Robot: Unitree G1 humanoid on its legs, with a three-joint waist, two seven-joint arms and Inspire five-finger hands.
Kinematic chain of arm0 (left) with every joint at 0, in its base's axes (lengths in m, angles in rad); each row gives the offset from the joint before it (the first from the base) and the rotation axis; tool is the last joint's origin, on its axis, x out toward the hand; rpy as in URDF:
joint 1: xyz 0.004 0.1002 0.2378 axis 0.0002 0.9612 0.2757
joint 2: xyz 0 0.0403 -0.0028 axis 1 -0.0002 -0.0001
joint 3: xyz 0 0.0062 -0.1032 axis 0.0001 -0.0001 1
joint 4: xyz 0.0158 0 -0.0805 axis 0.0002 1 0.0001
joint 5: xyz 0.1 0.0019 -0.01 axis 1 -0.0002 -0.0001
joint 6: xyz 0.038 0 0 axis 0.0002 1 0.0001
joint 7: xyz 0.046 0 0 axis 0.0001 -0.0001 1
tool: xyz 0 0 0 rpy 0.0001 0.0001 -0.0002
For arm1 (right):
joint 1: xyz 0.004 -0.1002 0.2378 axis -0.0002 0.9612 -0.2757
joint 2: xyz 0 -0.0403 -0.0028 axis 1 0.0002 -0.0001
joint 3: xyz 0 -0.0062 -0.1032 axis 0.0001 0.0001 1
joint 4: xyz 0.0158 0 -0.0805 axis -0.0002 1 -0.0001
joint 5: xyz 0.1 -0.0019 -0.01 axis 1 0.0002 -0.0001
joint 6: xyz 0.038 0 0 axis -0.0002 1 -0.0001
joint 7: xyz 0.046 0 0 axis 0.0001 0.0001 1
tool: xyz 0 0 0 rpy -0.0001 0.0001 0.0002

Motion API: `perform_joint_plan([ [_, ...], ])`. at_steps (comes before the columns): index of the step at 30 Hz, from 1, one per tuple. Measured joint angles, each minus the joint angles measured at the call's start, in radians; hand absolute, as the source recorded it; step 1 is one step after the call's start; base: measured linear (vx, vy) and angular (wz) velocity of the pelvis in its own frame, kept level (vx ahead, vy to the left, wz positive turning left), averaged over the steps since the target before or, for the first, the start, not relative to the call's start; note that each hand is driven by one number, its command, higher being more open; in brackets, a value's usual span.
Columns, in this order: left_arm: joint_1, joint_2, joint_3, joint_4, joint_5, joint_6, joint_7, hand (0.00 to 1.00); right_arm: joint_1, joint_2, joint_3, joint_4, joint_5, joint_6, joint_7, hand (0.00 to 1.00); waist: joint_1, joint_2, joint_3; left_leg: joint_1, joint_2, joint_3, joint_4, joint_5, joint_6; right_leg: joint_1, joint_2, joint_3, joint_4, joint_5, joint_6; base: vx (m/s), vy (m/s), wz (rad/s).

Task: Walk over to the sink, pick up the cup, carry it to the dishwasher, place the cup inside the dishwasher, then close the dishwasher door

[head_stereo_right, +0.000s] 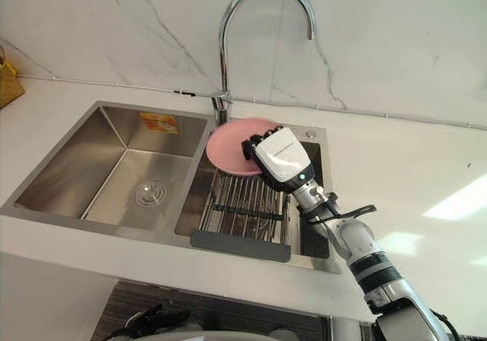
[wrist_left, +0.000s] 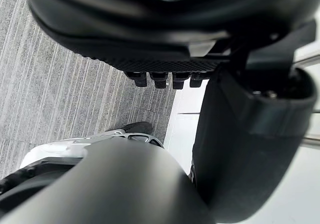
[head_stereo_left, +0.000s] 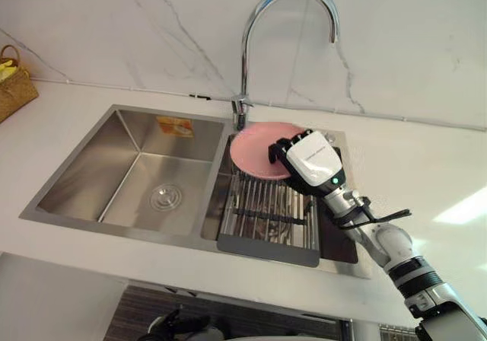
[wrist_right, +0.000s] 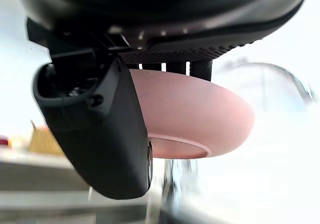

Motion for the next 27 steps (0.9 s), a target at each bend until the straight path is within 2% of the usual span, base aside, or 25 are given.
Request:
perform_joint_plan([
  [5,0.008,0.000,0.000,-0.006,0.000,-0.007,0.000,1.00,0.003,-0.028,-0.067,-0.086,0.002,-0.003,-0.002,0.00,-0.006,-0.001,-0.001,0.000,0.008,0.024,0.000,-0.001,-0.002,-0.014,0.002,0.023,0.003,0.004,-0.003,0.00,0.002,-0.13],
  [8,0.011,0.001,0.000,-0.007,-0.001,-0.009,0.000,1.00,0.042,-0.028,-0.142,-0.134,0.003,0.000,-0.011,0.00,-0.014,-0.001,-0.002,0.000,0.012,0.051,0.000,-0.005,-0.006,-0.029,0.005,0.052,0.003,0.010,-0.006,-0.01,0.010,-0.28],
  [10,0.017,0.002,0.000,-0.006,-0.001,-0.009,0.000,1.00,0.100,-0.037,-0.216,-0.182,0.014,0.013,-0.029,0.00,-0.035,-0.001,-0.006,0.000,0.014,0.069,0.000,-0.008,-0.010,-0.038,0.006,0.069,0.003,0.013,-0.005,-0.01,0.011,-0.25],
  [12,0.023,0.001,-0.001,-0.006,-0.001,-0.009,0.000,1.00,0.153,-0.043,-0.284,-0.217,0.026,0.030,-0.032,0.00,-0.040,0.001,-0.013,0.002,0.018,0.098,0.000,-0.012,-0.012,-0.052,0.009,0.100,0.003,0.019,-0.006,0.00,0.015,-0.42],
  [18,0.028,0.010,-0.032,0.010,0.010,-0.009,0.003,1.00,0.364,-0.046,-0.522,-0.266,0.124,0.123,-0.054,0.00,-0.097,0.001,-0.031,0.001,0.022,0.165,0.004,-0.026,-0.017,-0.097,0.014,0.178,0.011,0.032,-0.006,0.00,0.018,-0.42],
  [21,0.010,0.025,-0.060,0.013,0.009,-0.005,0.013,1.00,0.427,0.002,-0.606,-0.262,0.173,0.198,-0.121,0.00,-0.134,-0.012,-0.025,-0.070,0.032,0.234,0.056,-0.063,-0.018,-0.209,0.012,0.259,0.054,0.037,-0.005,-0.04,0.044,-0.76],
  [23,-0.034,0.042,-0.084,0.031,-0.019,0.013,0.036,1.00,0.471,0.059,-0.639,-0.239,0.204,0.249,-0.205,0.00,-0.159,-0.027,-0.007,-0.134,0.045,0.311,0.120,-0.092,-0.004,-0.290,0.013,0.314,0.051,0.053,-0.008,-0.04,0.016,-0.89],
  [24,-0.037,0.046,-0.083,0.034,-0.042,0.018,0.038,1.00,0.489,0.074,-0.642,-0.237,0.211,0.260,-0.218,0.00,-0.159,-0.030,0.003,-0.136,0.053,0.336,0.131,-0.098,-0.002,-0.294,0.008,0.301,0.042,0.049,-0.018,-0.04,0.022,-1.15],
  [25,-0.033,0.048,-0.071,0.043,-0.096,0.019,0.043,1.00,0.526,0.096,-0.648,-0.235,0.219,0.265,-0.239,0.00,-0.157,-0.024,0.016,-0.136,0.079,0.393,0.150,-0.111,-0.002,-0.298,-0.006,0.199,0.037,0.021,-0.068,-0.03,0.040,-1.38],
  [26,-0.018,0.048,-0.057,0.051,-0.154,0.018,0.057,1.00,0.546,0.120,-0.648,-0.235,0.235,0.257,-0.253,0.00,-0.155,-0.017,0.023,-0.137,0.113,0.450,0.174,-0.128,-0.004,-0.306,-0.018,0.080,0.050,0.000,-0.133,-0.03,0.045,-1.41],
  [27,-0.013,0.044,-0.036,0.056,-0.182,0.015,0.067,1.00,0.549,0.132,-0.648,-0.235,0.243,0.253,-0.262,0.00,-0.155,-0.024,0.032,-0.138,0.129,0.478,0.185,-0.138,-0.005,-0.315,-0.028,0.021,0.067,-0.002,-0.141,-0.04,0.010,-1.43],
])
